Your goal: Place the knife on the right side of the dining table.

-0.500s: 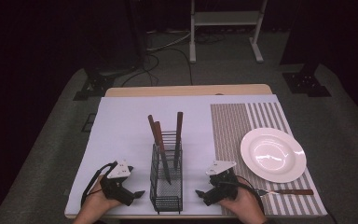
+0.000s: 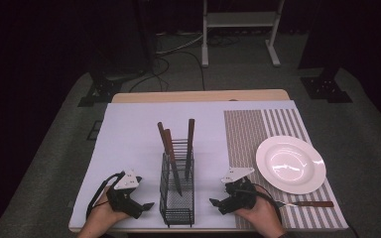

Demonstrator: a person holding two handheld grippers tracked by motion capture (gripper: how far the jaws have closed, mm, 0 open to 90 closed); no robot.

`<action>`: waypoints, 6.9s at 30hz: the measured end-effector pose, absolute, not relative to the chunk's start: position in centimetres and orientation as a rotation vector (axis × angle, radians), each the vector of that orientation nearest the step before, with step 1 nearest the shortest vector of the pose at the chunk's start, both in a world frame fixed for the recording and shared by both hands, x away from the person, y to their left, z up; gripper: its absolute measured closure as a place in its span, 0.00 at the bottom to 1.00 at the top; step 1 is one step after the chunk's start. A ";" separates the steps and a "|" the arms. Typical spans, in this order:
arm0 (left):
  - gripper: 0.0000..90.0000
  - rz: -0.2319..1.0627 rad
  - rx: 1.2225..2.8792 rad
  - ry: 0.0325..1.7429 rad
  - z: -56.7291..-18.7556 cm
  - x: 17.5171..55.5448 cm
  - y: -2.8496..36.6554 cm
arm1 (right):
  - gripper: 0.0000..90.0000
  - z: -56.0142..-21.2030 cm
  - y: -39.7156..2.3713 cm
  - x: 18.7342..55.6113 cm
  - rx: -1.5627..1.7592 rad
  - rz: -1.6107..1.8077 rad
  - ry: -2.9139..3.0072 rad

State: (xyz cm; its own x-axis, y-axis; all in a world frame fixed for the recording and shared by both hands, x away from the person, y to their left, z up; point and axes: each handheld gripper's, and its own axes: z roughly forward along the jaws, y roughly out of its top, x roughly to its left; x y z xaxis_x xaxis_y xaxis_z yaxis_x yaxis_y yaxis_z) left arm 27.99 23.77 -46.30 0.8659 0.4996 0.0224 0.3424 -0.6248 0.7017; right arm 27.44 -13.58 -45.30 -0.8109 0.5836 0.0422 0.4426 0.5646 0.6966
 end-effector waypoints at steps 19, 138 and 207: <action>0.00 0.280 2.302 0.609 -46.3 28.0 23.8 | 0.28 -41.7 -14.7 29.3 0.865 1.323 2.610; 0.00 0.282 2.299 0.611 -46.3 28.0 23.7 | 0.89 -28.7 -11.1 38.9 0.661 1.967 2.417; 0.00 0.280 2.301 0.608 -46.3 28.0 23.8 | 0.89 -30.2 -28.2 44.4 1.207 1.787 1.886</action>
State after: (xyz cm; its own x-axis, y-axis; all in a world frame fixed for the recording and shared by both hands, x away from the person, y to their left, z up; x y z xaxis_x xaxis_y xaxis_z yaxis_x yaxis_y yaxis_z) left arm 27.97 23.76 -46.33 0.8645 0.5022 0.0226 0.3436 -0.6231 0.7026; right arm 44.43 -28.19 -30.23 -0.6138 0.7147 0.3355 0.3735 -0.1115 0.9209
